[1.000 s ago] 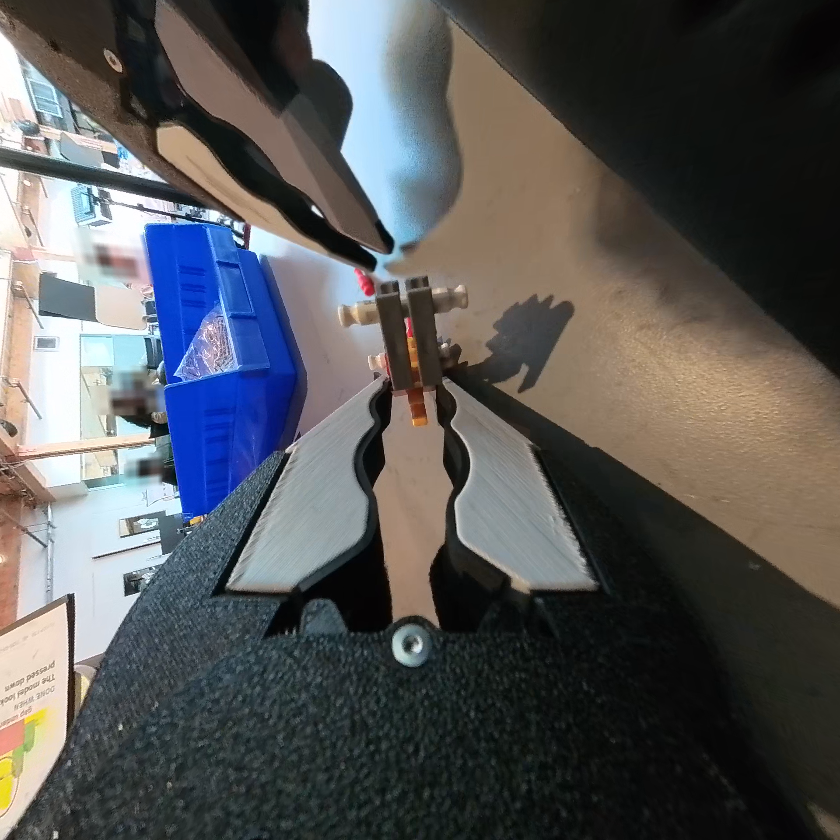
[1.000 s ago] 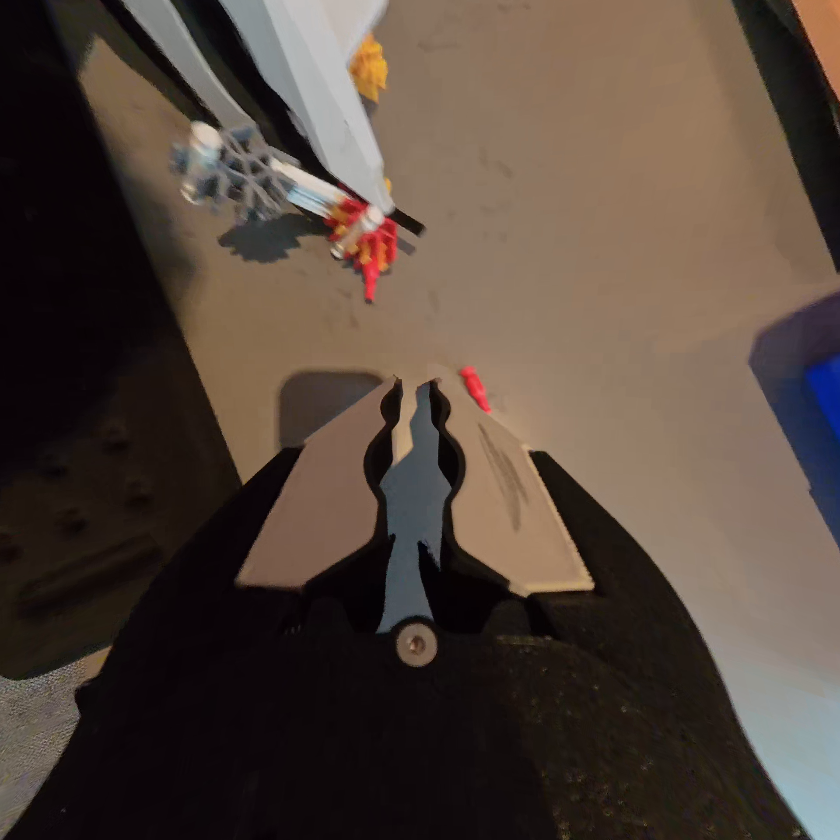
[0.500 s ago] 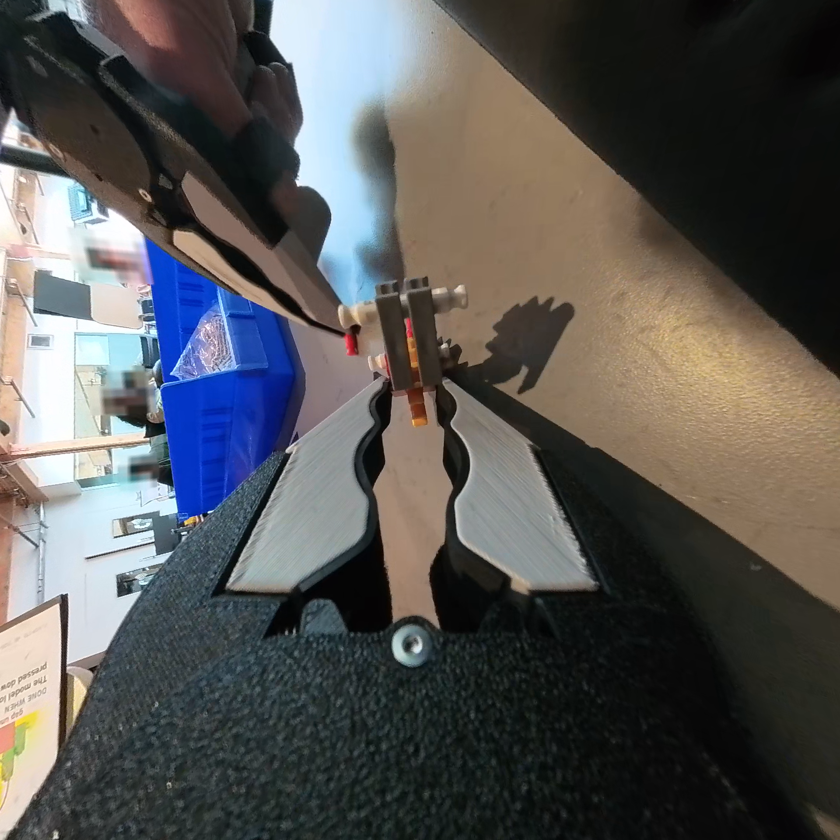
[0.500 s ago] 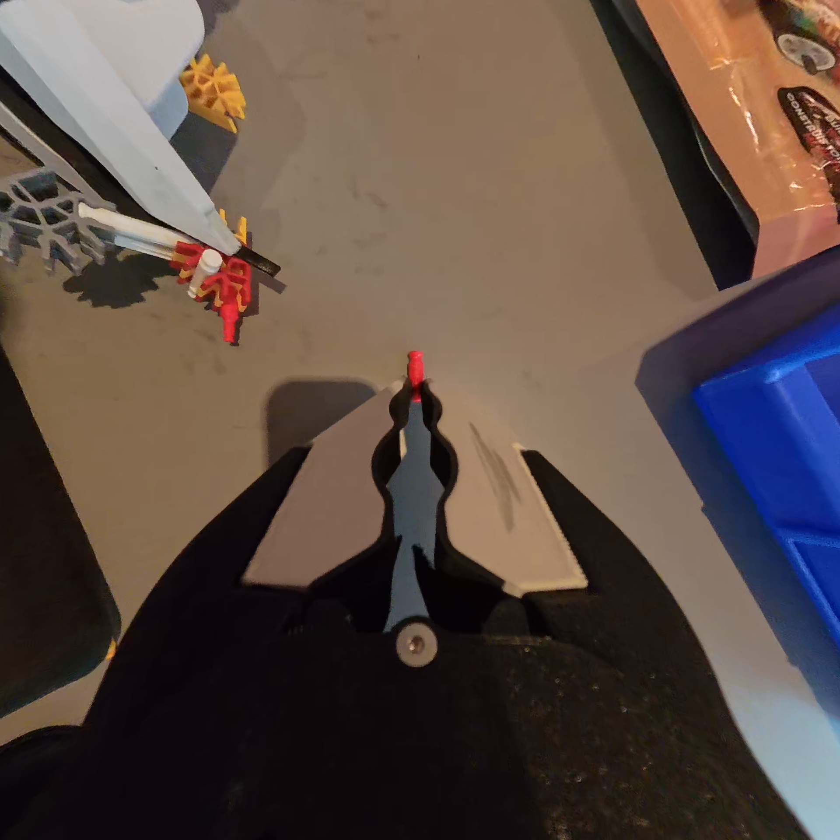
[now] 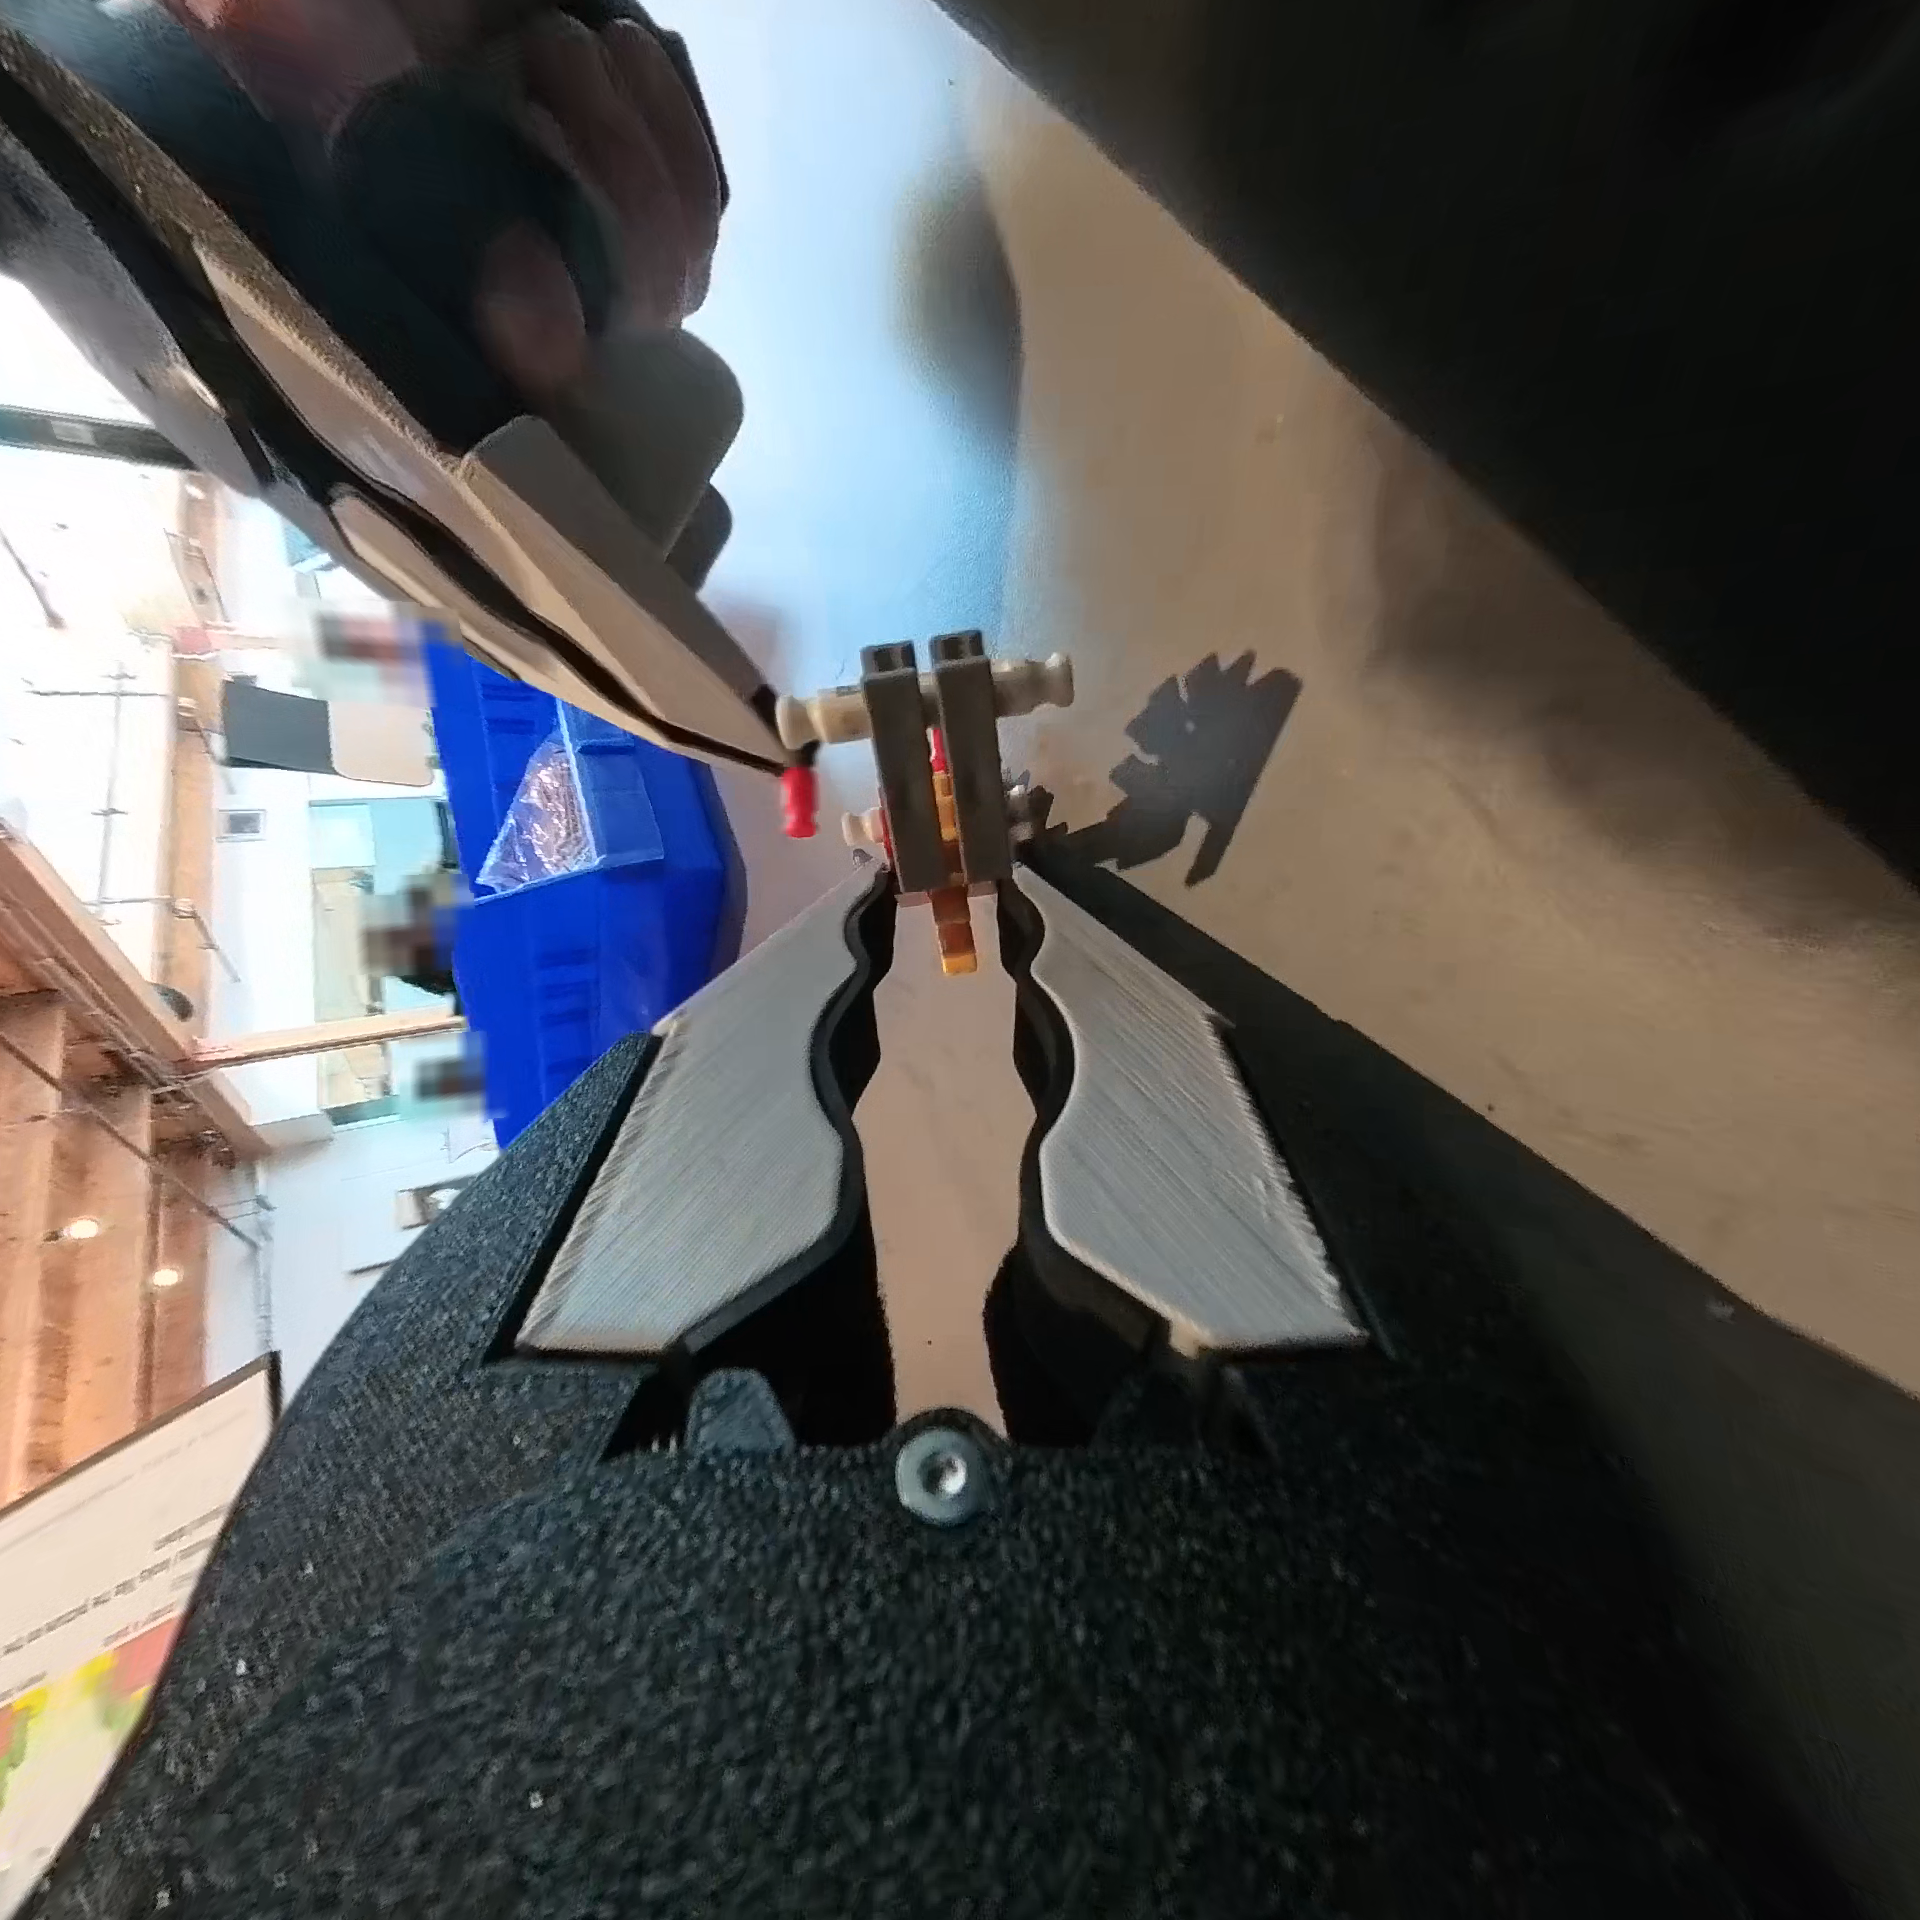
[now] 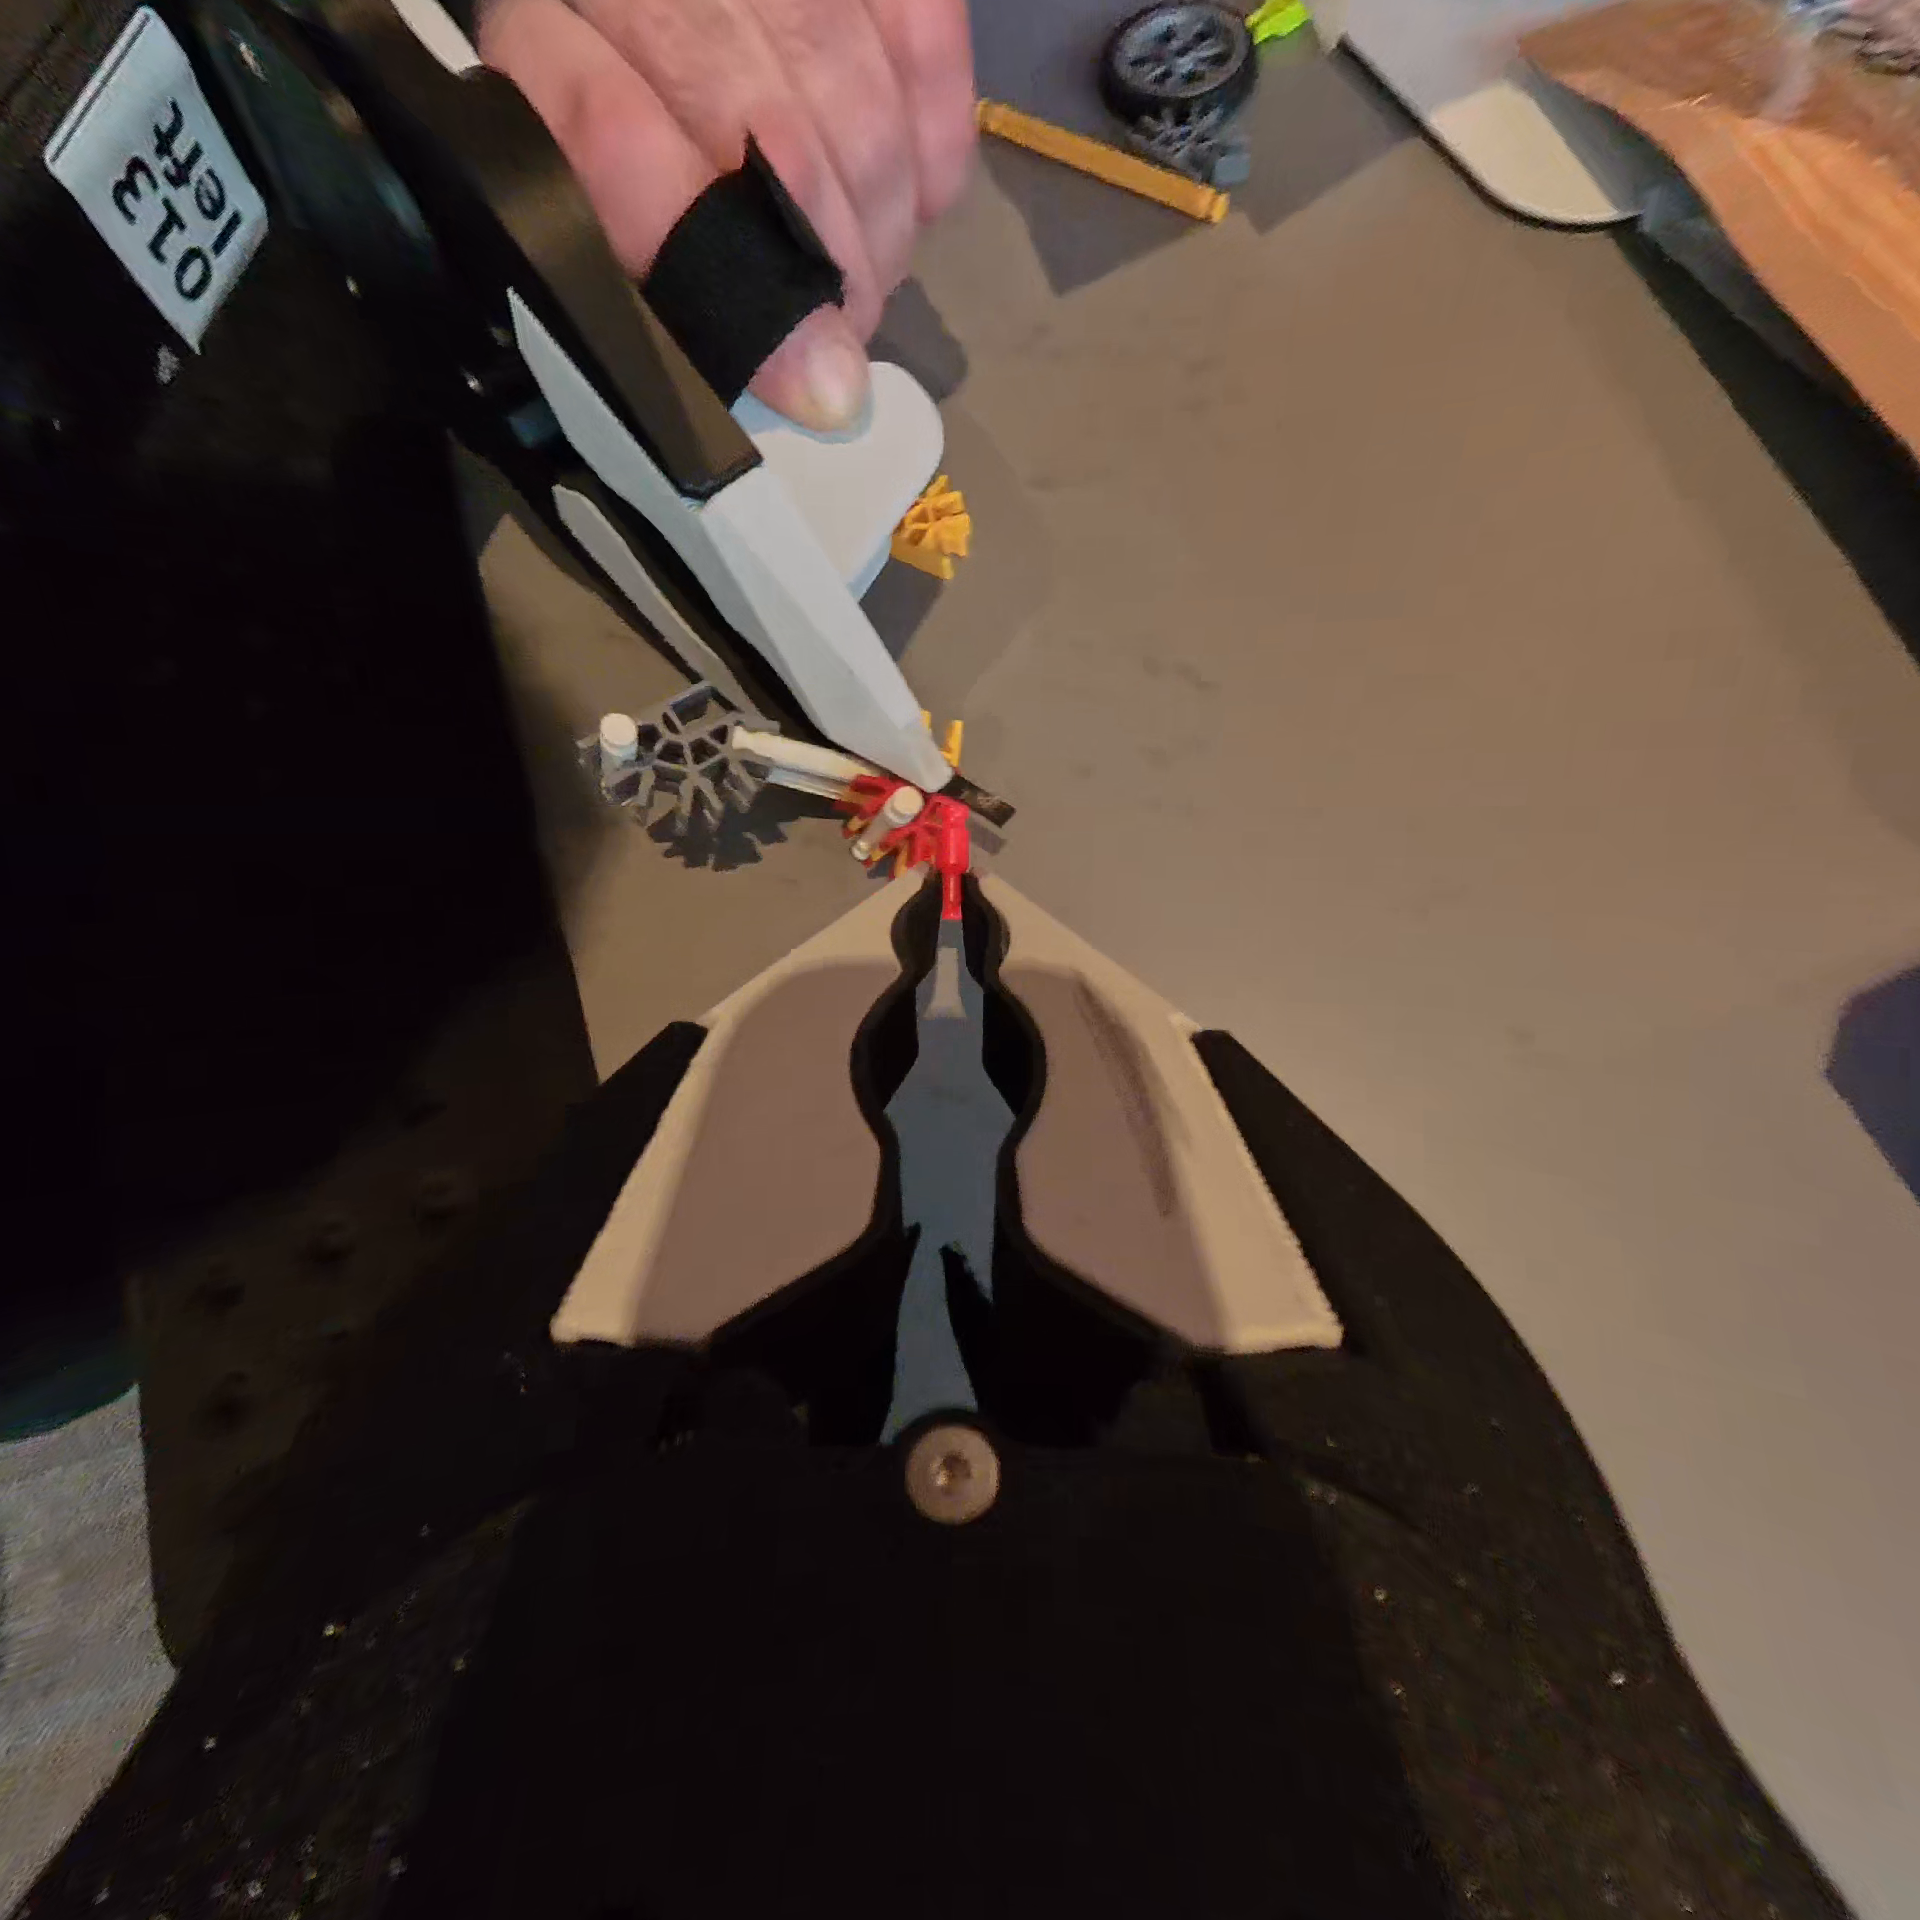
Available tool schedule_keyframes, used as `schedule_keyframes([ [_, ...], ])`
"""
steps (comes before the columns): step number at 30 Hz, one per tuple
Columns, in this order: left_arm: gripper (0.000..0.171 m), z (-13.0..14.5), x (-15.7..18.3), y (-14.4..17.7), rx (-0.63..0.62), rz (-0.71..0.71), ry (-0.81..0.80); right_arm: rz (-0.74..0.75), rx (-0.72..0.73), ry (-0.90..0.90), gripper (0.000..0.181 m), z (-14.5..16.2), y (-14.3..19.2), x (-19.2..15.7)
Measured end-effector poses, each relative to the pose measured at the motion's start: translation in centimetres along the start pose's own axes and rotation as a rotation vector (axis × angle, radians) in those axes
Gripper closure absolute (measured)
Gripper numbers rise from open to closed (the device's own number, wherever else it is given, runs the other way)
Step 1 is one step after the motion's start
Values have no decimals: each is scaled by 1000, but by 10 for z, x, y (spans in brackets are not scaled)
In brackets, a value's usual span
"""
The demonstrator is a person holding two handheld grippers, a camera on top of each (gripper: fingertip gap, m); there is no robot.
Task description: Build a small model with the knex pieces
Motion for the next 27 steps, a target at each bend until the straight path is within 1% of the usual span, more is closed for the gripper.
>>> schedule_keyframes([
  [3,155,0,1,0,-7,-26,-28,-15,-54,6,179,2,-6,-6],
  [7,155,-1,1,1,-14,-43,-46,-12,-79,-4,179,2,-10,-8],
  [16,154,-1,0,0,-18,-32,-42,14,-205,-4,179,4,-10,-6],
  [19,154,0,0,0,-18,-35,-45,-11,-213,-14,179,4,-9,-10],
  [20,154,0,0,1,-18,-38,-46,1,-227,-15,178,6,-9,-8],
  [27,152,1,-1,2,-17,-39,-42,15,-204,-35,179,4,-11,-8],
])
Point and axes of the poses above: each gripper's, where its closed fingertips meet, y back along the fingers, z out of its underside, x = y × z across the jaws, the point moved 3 cm from there along y, back along the fingers, and after that the axes turned 5 degrees about -x, right-handed, at the moved point
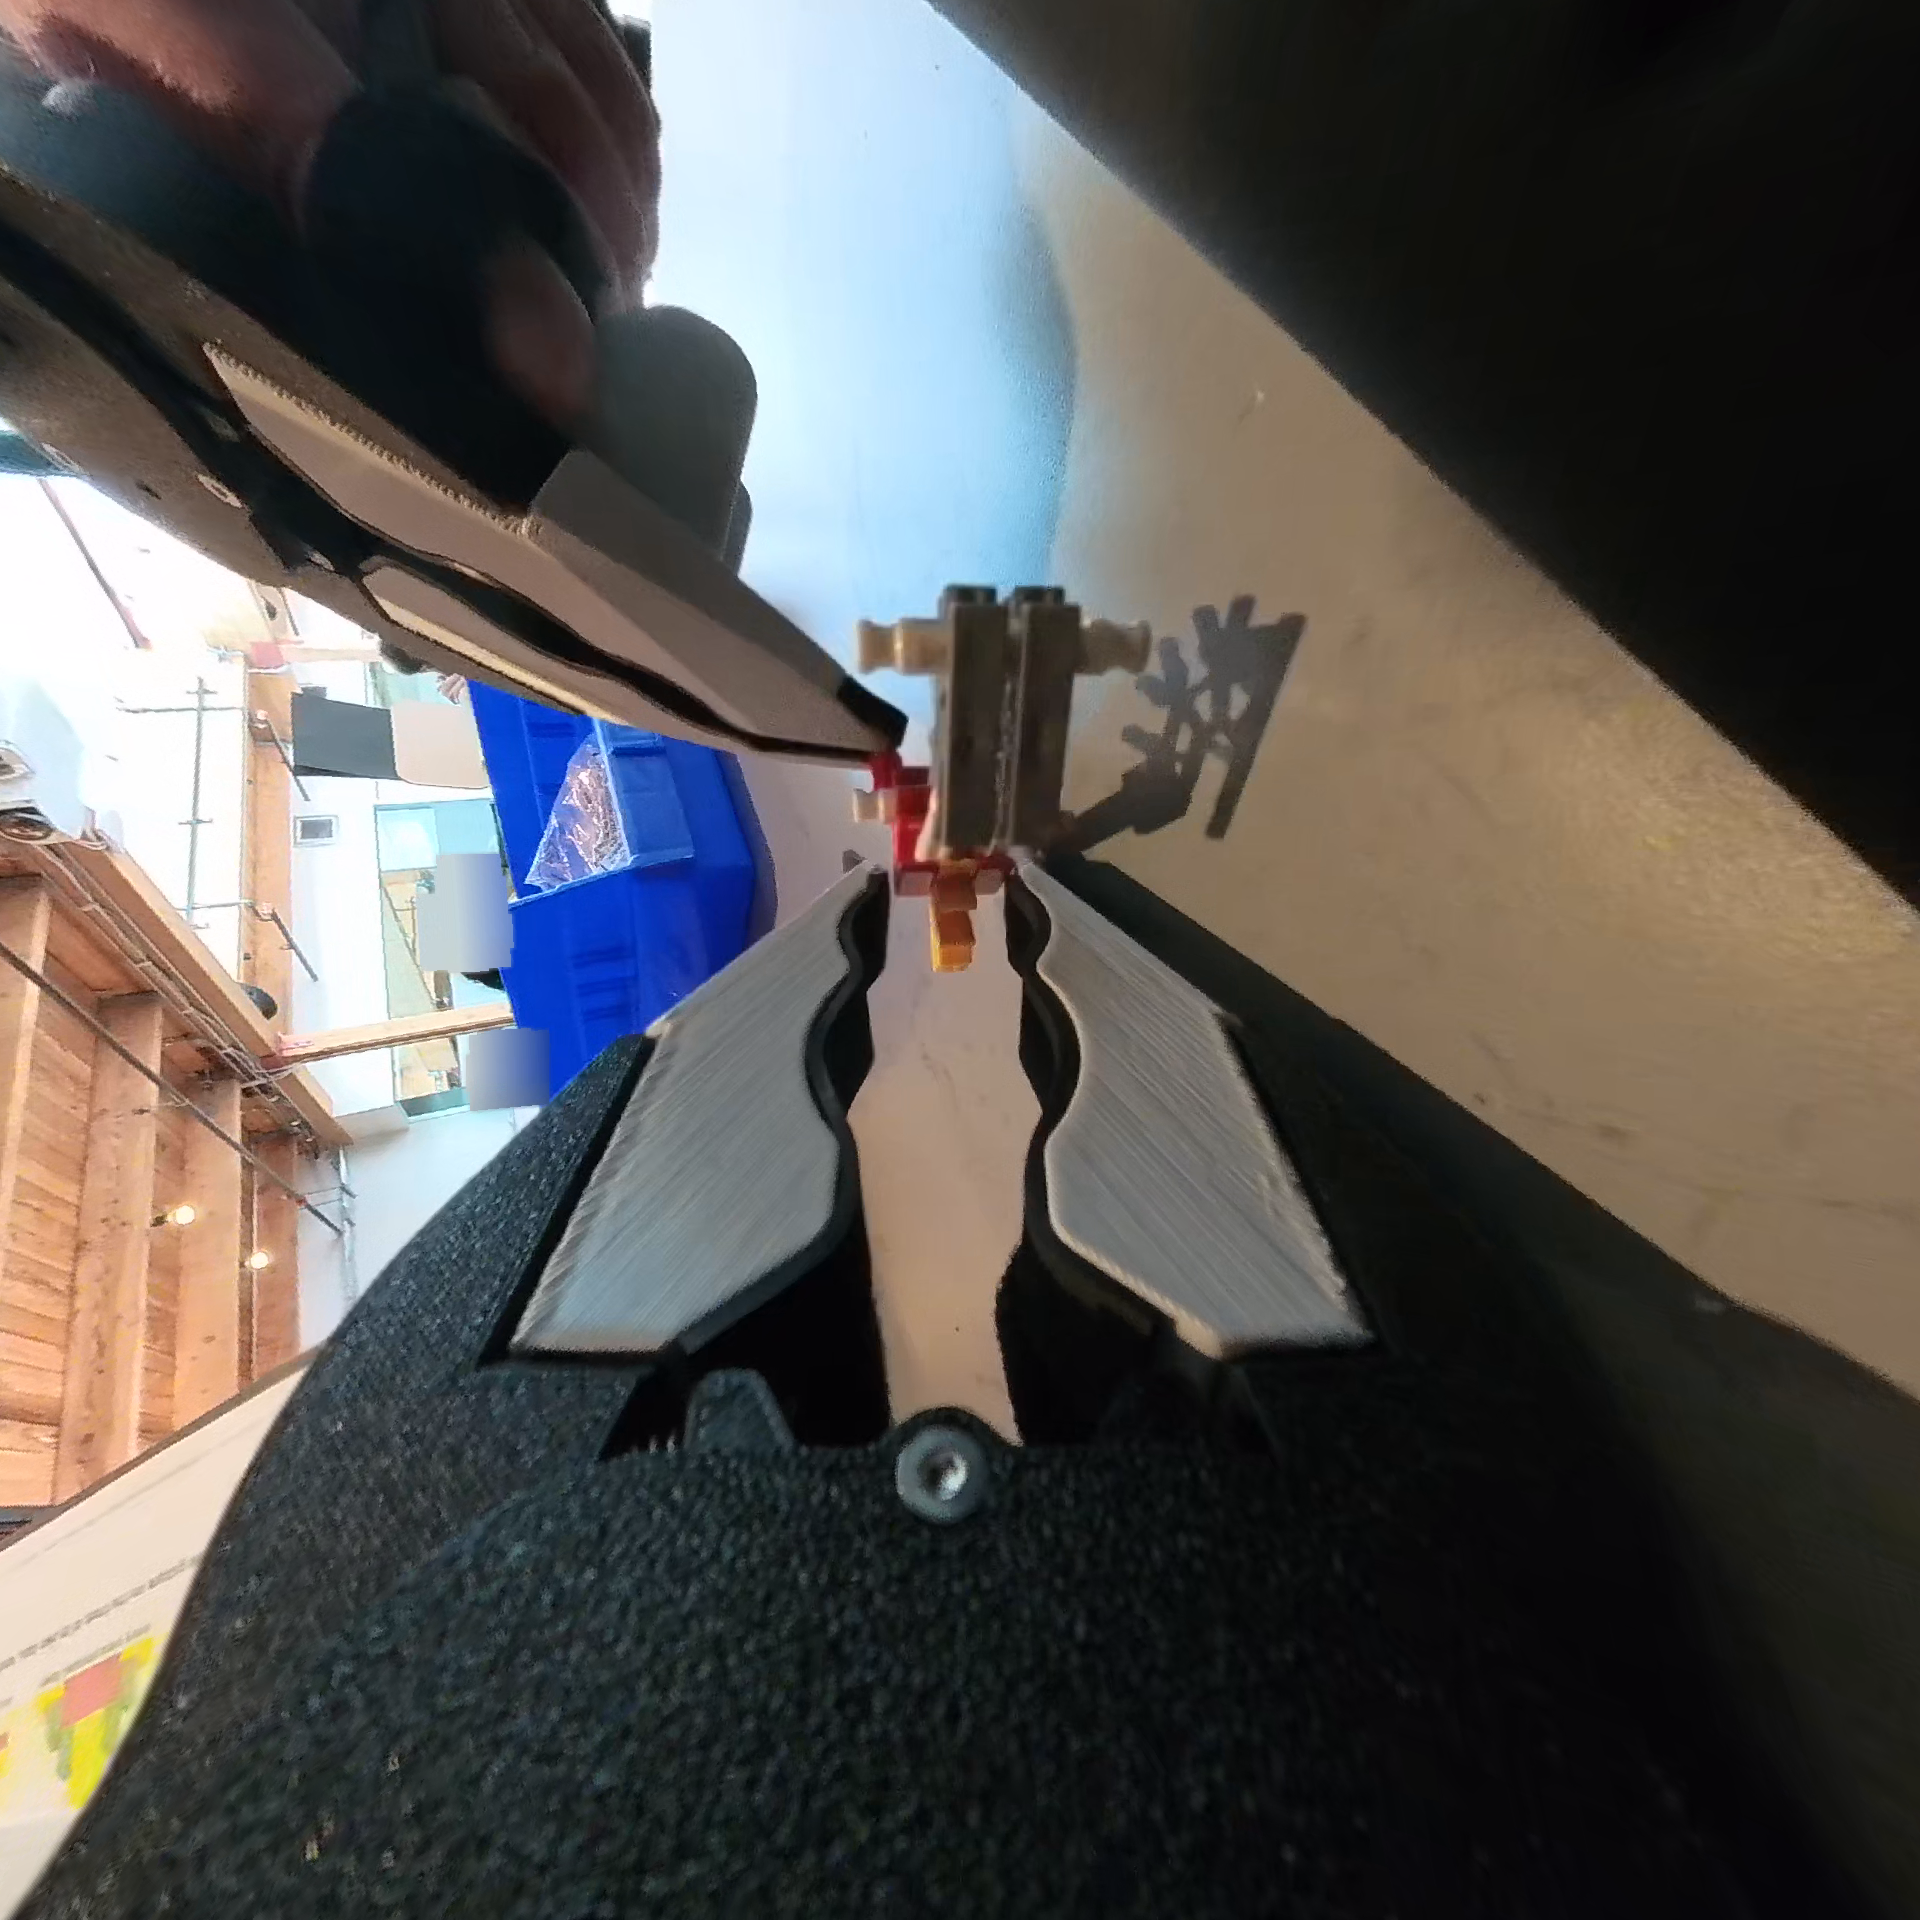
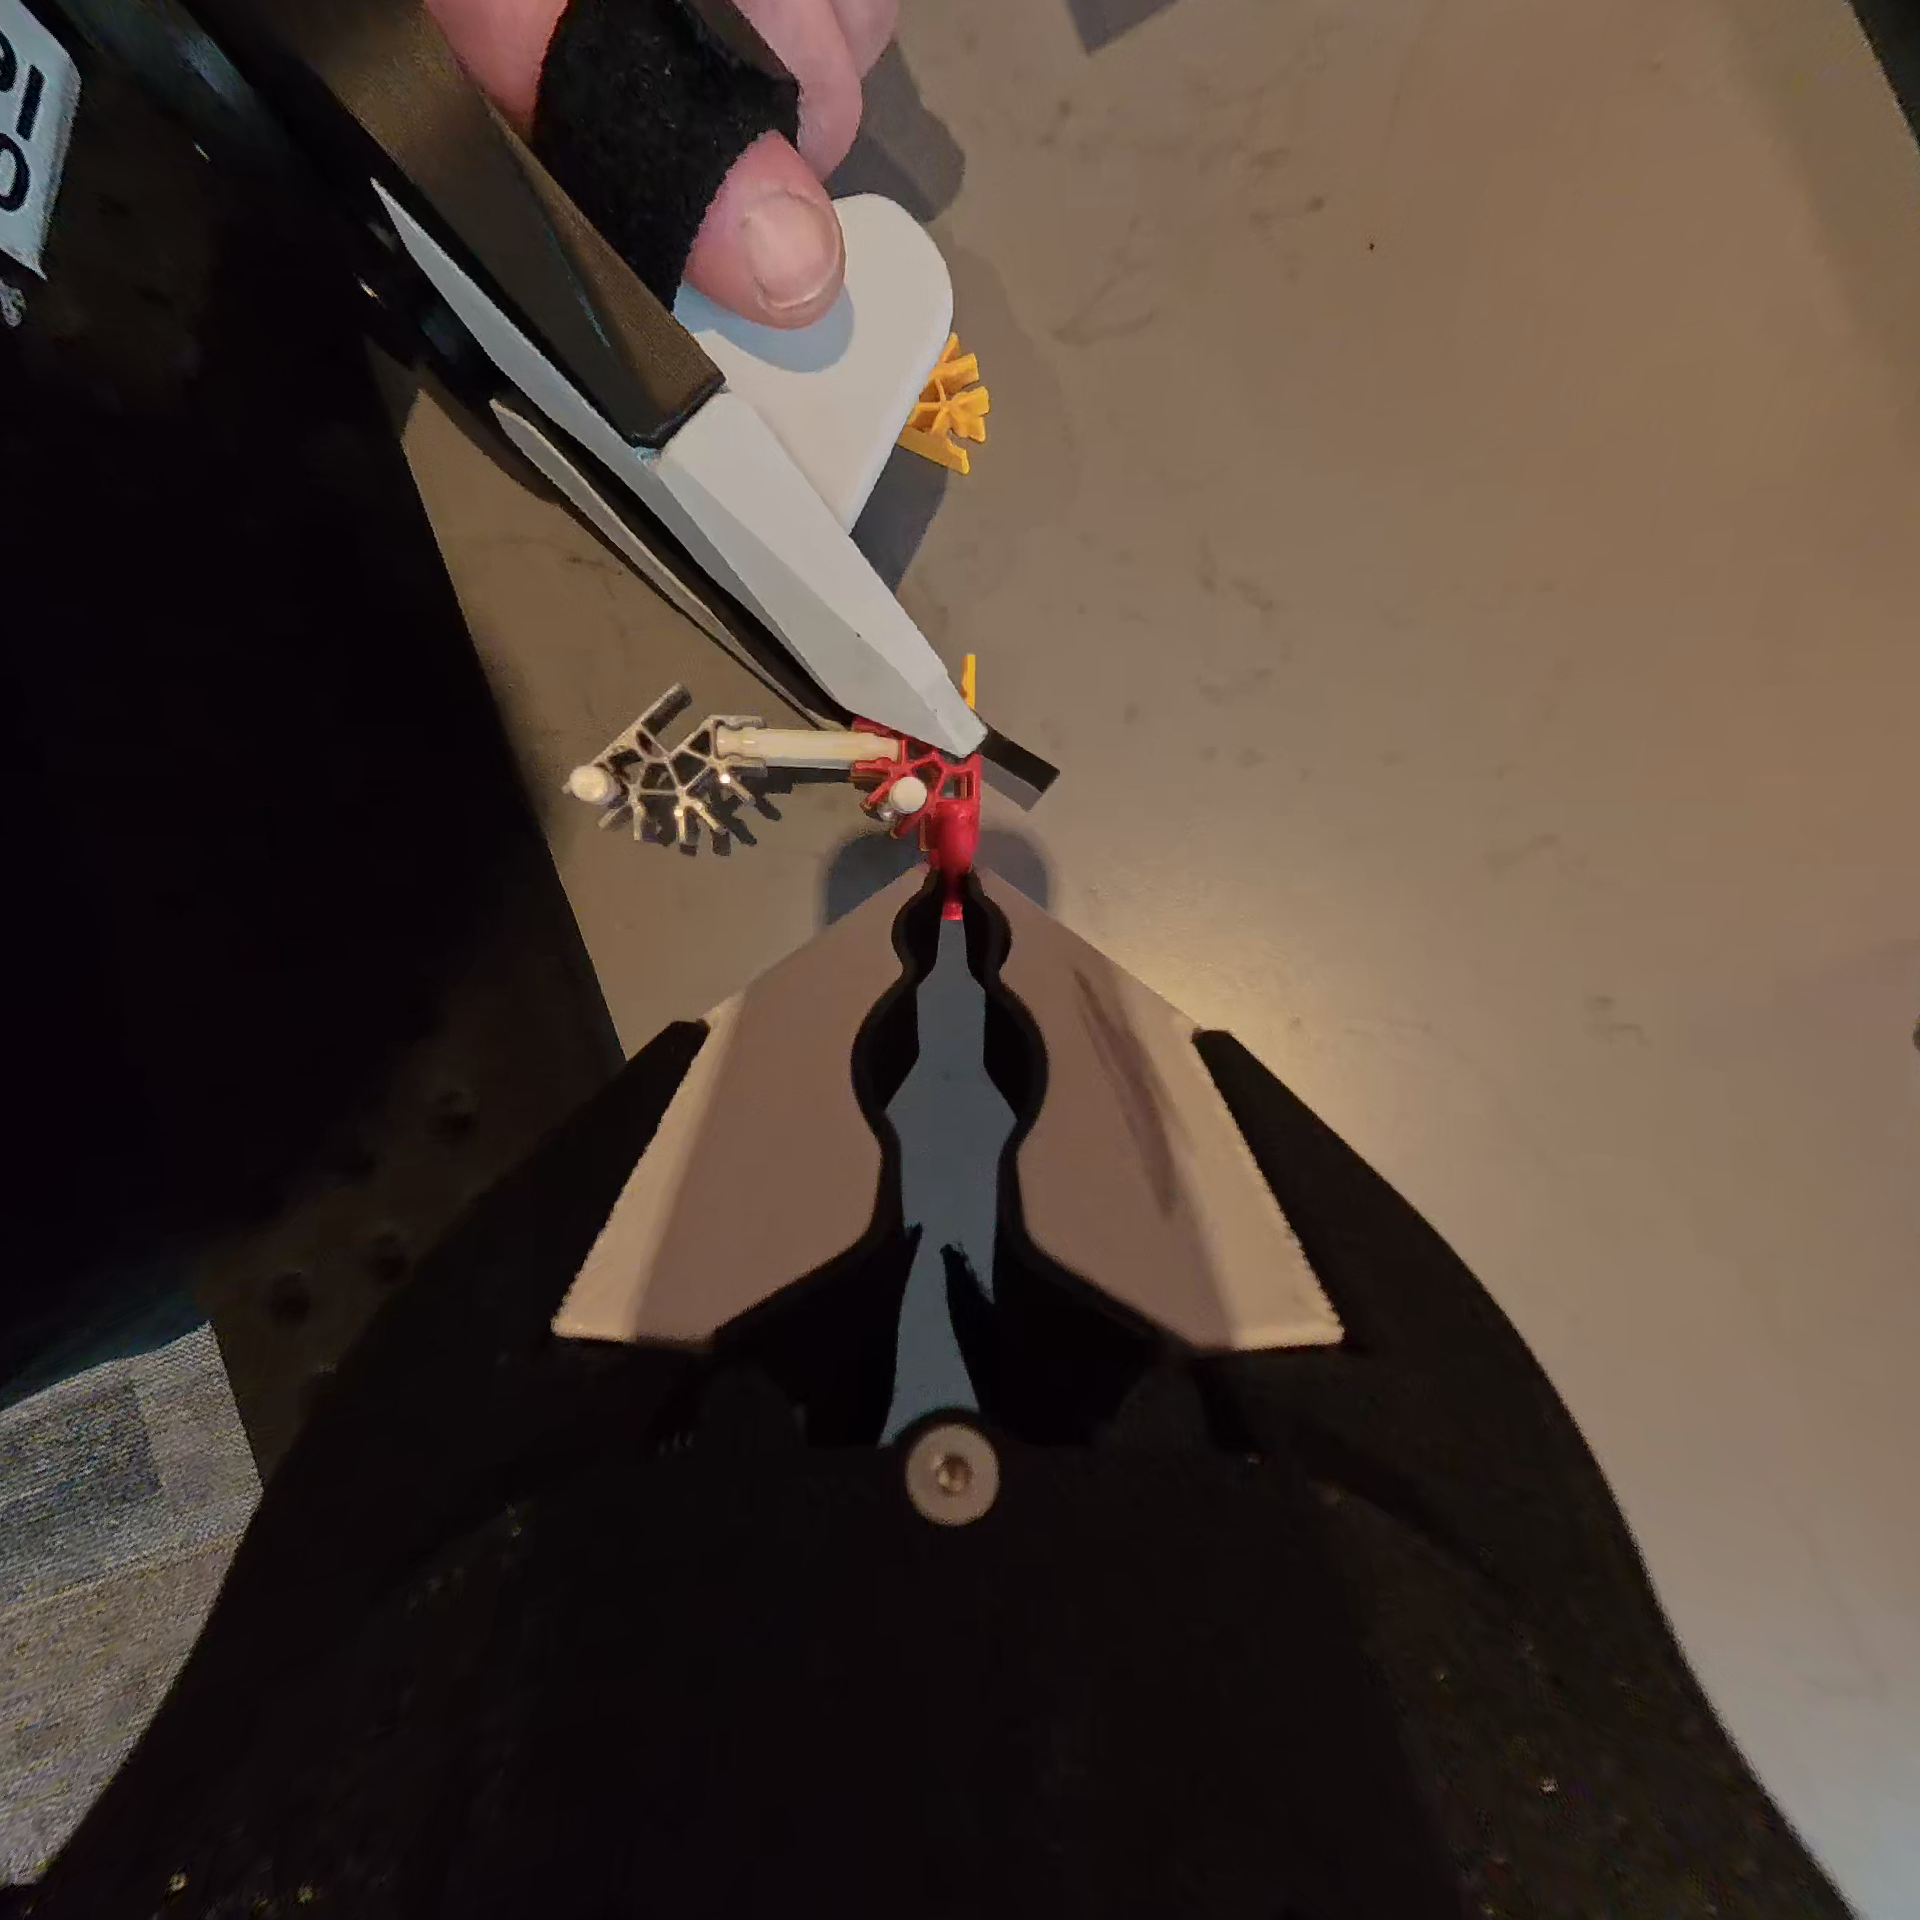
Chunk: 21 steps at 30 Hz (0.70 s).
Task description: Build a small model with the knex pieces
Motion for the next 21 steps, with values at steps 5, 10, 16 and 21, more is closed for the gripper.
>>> schedule_keyframes([
  [5,142,6,-4,4,0,14,25,5,14,1,179,-2,-1,-2],
  [10,142,18,-3,11,-17,123,78,10,7,16,178,-5,-2,-4],
  [16,145,36,-22,22,-24,241,368,22,-10,27,178,-6,-3,-4],
  [21,143,27,-47,23,117,413,845,29,-14,32,178,-7,-4,-5],
])
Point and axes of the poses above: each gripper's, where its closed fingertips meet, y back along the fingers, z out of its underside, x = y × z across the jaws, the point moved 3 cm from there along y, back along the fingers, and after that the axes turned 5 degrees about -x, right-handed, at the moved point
